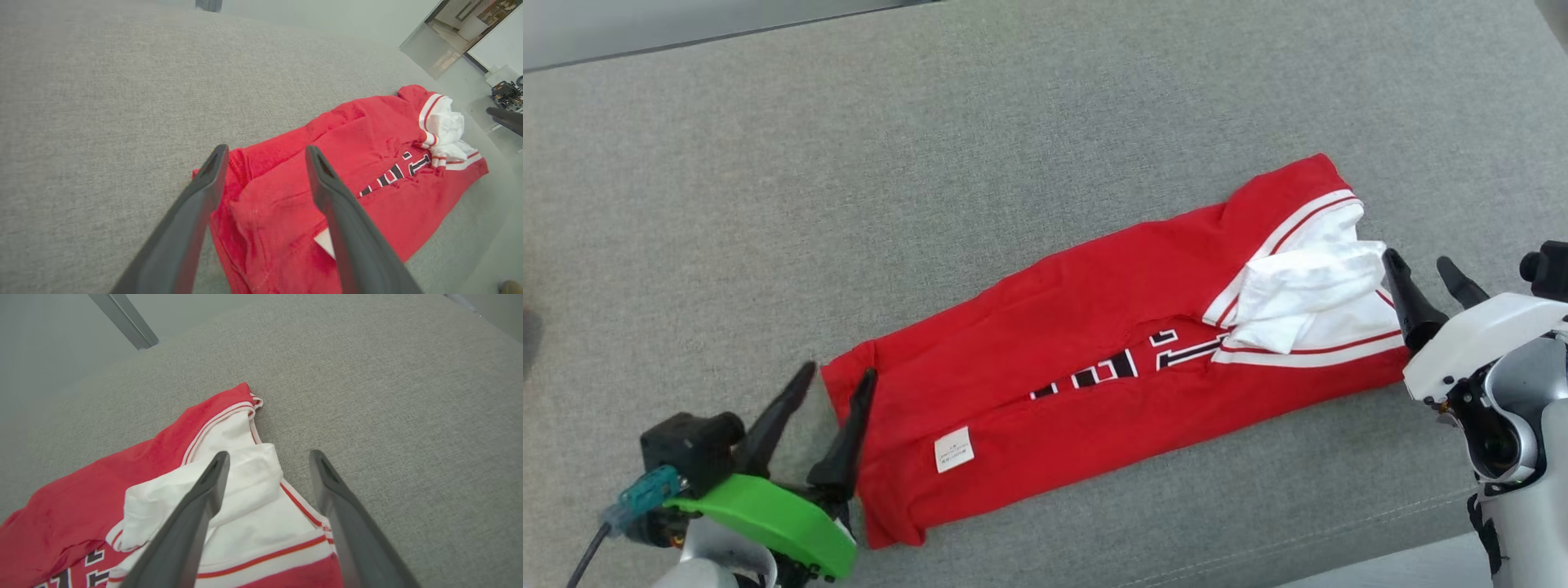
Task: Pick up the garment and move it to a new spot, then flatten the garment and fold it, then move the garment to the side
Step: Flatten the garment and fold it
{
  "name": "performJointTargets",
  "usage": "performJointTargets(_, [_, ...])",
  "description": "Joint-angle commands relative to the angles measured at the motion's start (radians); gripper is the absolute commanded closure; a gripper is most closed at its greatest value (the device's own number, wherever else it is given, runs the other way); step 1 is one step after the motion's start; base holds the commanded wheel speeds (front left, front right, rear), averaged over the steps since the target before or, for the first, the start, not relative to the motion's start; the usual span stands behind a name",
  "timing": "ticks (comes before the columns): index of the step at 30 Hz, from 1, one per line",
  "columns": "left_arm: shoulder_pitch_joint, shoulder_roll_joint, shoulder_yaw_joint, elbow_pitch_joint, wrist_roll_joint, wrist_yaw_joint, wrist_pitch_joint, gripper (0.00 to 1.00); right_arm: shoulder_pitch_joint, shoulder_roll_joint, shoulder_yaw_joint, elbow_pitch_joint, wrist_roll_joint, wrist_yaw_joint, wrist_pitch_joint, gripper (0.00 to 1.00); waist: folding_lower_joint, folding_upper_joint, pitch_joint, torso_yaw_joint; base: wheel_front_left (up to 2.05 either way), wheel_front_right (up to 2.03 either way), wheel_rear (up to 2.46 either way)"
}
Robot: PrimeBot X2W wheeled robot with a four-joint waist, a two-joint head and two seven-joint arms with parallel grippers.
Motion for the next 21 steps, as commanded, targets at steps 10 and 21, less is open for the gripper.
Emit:
performJointTargets(10, [0.113, -0.151, 0.166, -0.009, 0.313, 0.095, -0.109, 0.00, -0.121, -0.018, -0.019, 0.097, -0.069, -0.001, 0.090, 0.00, 0.0000, 0.0000, 0.023, 0.060, 0.00, 0.00, 0.00])
performJointTargets(21, [0.224, -0.424, 0.386, 0.060, 0.606, -0.141, -0.109, 0.00, -0.152, -0.064, -0.007, 0.309, -0.123, 0.000, 0.213, 0.00, 0.0000, 0.0000, 0.006, 0.166, 0.00, 0.00, 0.00])
